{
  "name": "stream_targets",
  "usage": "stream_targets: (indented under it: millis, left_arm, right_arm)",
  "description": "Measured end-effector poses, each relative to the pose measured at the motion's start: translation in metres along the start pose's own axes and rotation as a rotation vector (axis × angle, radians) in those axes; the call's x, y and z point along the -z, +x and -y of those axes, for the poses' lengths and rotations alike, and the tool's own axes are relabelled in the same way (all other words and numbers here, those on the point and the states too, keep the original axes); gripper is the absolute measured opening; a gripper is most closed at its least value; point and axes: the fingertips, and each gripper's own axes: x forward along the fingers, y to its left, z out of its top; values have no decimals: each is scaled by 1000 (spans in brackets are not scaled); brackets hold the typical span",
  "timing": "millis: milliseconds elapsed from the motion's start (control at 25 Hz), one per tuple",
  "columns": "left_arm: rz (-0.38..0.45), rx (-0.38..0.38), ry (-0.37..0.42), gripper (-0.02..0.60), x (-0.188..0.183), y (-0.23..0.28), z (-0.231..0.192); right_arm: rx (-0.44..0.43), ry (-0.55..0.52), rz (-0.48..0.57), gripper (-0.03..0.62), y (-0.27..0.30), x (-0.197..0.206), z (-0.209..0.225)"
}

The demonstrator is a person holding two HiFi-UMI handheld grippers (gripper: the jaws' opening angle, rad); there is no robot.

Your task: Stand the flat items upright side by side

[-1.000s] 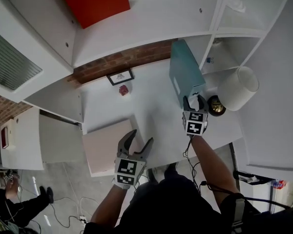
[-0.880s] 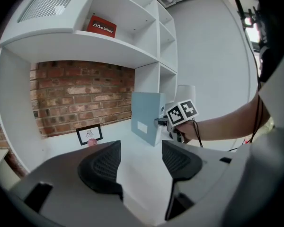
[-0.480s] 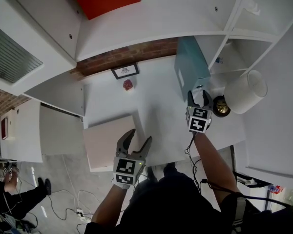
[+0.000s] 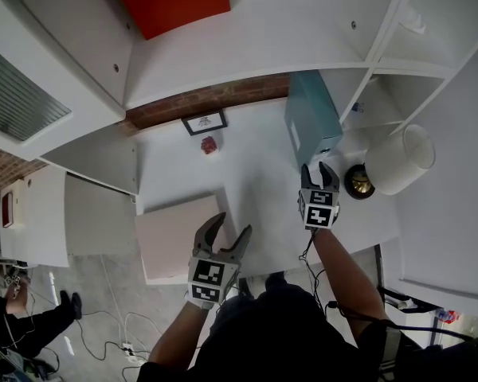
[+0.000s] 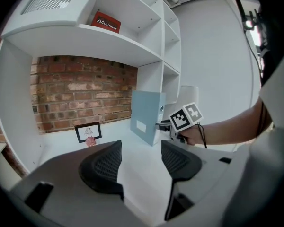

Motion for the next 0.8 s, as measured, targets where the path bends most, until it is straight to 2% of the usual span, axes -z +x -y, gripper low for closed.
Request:
stream_targets:
  millis: [200, 440, 680, 800]
  left_arm:
    - [-26, -47, -37, 261, 9, -1, -11]
    - [-37, -88, -39, 261, 14, 1, -10]
    - [-17, -113, -53, 261, 11, 0, -9]
    - [-1, -131, -79, 261, 15, -4, -11]
  right_arm:
    - [-13, -6, 10, 179, 25, -11, 2]
    - [-30, -42, 19, 175, 34, -15, 3]
    - [-90, -4, 31, 176, 16, -14, 0]
    - [-154, 8, 30, 176, 0, -8, -16]
